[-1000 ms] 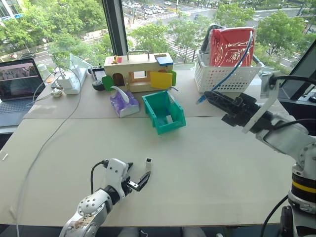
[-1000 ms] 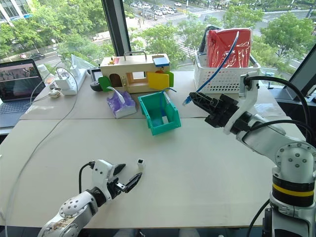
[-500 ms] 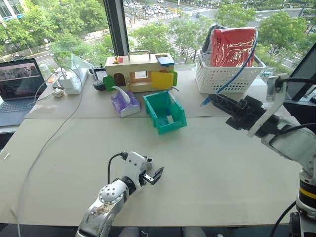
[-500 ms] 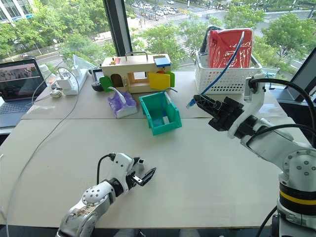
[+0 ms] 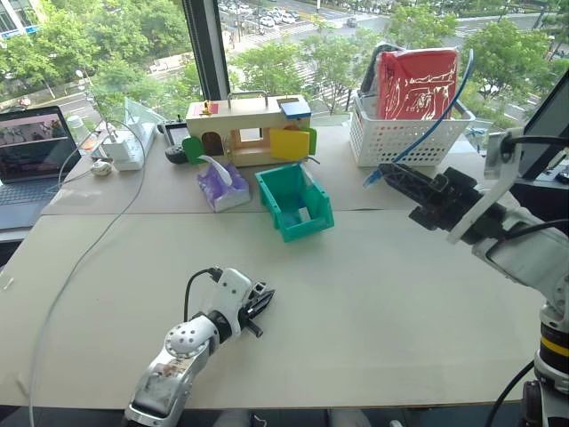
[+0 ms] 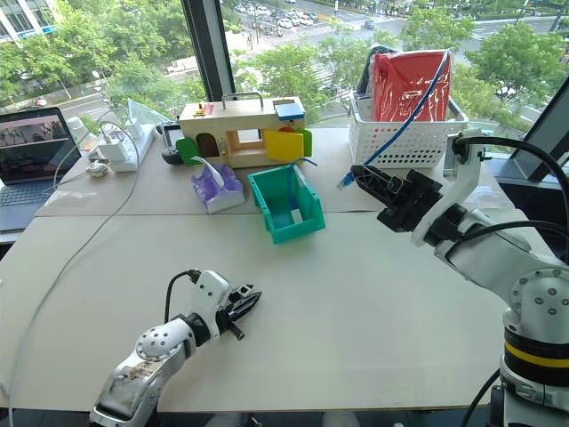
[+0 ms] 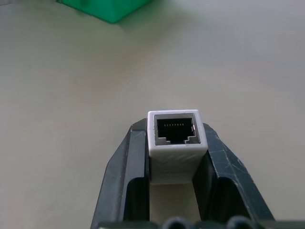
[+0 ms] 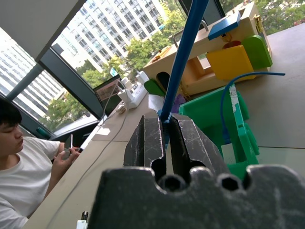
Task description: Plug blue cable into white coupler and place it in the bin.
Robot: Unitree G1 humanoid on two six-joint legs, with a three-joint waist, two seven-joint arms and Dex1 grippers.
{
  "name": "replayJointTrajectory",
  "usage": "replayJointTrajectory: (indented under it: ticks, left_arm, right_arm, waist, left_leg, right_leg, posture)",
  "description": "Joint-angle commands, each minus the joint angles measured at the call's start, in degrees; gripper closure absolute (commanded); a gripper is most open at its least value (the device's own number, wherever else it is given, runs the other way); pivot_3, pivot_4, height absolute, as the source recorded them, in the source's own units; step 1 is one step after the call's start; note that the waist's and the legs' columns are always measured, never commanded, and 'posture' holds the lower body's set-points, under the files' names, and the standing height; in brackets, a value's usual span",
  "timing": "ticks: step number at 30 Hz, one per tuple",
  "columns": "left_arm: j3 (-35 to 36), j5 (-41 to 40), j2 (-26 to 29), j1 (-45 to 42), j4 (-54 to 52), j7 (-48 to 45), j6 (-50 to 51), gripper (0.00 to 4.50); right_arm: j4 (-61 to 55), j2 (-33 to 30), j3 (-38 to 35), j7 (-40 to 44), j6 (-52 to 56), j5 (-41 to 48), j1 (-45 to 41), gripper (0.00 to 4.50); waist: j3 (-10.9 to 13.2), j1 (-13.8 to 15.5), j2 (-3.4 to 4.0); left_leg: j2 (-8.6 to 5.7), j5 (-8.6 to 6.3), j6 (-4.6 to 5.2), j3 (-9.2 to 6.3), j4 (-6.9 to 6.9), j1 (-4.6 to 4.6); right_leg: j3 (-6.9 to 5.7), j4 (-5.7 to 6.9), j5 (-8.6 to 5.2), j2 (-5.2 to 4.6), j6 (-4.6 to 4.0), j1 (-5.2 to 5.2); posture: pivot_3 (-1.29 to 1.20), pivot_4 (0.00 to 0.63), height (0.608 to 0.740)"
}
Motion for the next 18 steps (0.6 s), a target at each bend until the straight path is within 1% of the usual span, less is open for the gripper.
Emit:
replayJointTrajectory:
  ticks: [1, 2, 3, 5, 8, 13, 16, 18]
  left_arm:
    - [-2.02, -3.74, 7.33, -3.87, 8.66, -25.26, -15.11, 3.80]
    - [-2.94, -2.27, 9.43, -6.02, 13.60, -30.39, -20.87, 3.80]
    - [-2.84, -2.06, 10.26, -8.24, 18.31, -33.88, -23.79, 3.80]
    - [-2.60, -1.97, 11.13, -12.27, 26.83, -39.05, -27.30, 3.80]
    - [-2.90, 0.33, 11.60, -18.76, 40.00, -45.56, -35.75, 3.80]
    - [-2.33, 2.91, 6.65, -31.98, 57.57, -46.79, -41.15, 3.80]
    - [-2.35, 4.49, 1.04, -38.26, 63.81, -44.13, -40.76, 3.80]
    - [-2.33, 5.61, -2.89, -40.88, 66.27, -41.85, -40.84, 3.80]
  right_arm:
    - [-1.61, -0.44, -1.61, 0.32, -1.91, -0.01, -0.54, 4.50]
    - [-1.95, -0.39, -1.74, 0.05, -2.11, -0.02, -0.33, 4.50]
    - [-2.25, -0.39, -1.88, -0.14, -2.27, -0.06, -0.11, 4.50]
    - [-2.68, -0.52, -2.20, -0.32, -2.58, -0.11, 0.21, 4.50]
    - [-3.04, -0.92, -2.90, -0.44, -3.06, -0.34, 0.55, 4.50]
    - [-4.31, -0.74, -3.42, -1.06, -3.95, -0.56, 1.49, 4.50]
    - [-4.84, -0.25, -3.18, -1.39, -4.62, -1.02, 1.66, 4.50]
    - [-5.10, 0.17, -2.88, -1.52, -5.07, -1.42, 1.56, 4.50]
  waist:
    - [0.00, -0.07, 0.01]
    - [0.00, -0.17, 0.01]
    - [0.00, -0.17, 0.02]
    - [0.00, -0.13, 0.01]
    - [0.01, -0.18, 0.00]
    - [0.01, -0.07, -0.01]
    - [0.03, -0.06, -0.04]
    - [0.05, -0.08, -0.07]
  left_leg:
    - [0.00, 0.00, 0.00, 0.00, -0.01, -0.01]
    - [0.00, 0.00, 0.00, 0.02, -0.03, -0.01]
    - [0.01, 0.00, 0.00, 0.02, -0.05, -0.02]
    - [0.01, 0.00, 0.01, 0.03, -0.08, -0.01]
    - [0.00, 0.00, 0.02, 0.03, -0.07, -0.06]
    - [-0.01, 0.01, 0.04, 0.02, -0.04, -0.06]
    - [-0.01, 0.01, 0.04, 0.01, -0.02, -0.09]
    - [-0.01, 0.01, 0.04, 0.01, -0.01, -0.13]
  right_leg:
    - [0.00, -0.01, 0.00, 0.00, -0.01, -0.01]
    - [0.00, -0.03, 0.00, 0.00, -0.01, -0.01]
    - [0.00, -0.05, -0.01, 0.00, -0.02, -0.03]
    - [0.00, -0.07, -0.01, 0.00, -0.02, -0.03]
    - [0.00, -0.08, -0.01, 0.00, -0.02, -0.04]
    - [-0.01, -0.04, 0.00, 0.00, 0.00, -0.02]
    - [-0.01, -0.06, 0.01, 0.00, 0.03, -0.02]
    - [-0.01, -0.07, 0.01, 0.00, 0.05, -0.04]
  posture:
    - [0.00, 0.150, 0.740]
    - [0.00, 0.150, 0.740]
    - [0.00, 0.150, 0.740]
    - [0.00, 0.150, 0.740]
    - [0.00, 0.150, 0.740]
    - [0.00, 0.150, 0.740]
    - [0.00, 0.150, 0.740]
    - [0.00, 0.150, 0.740]
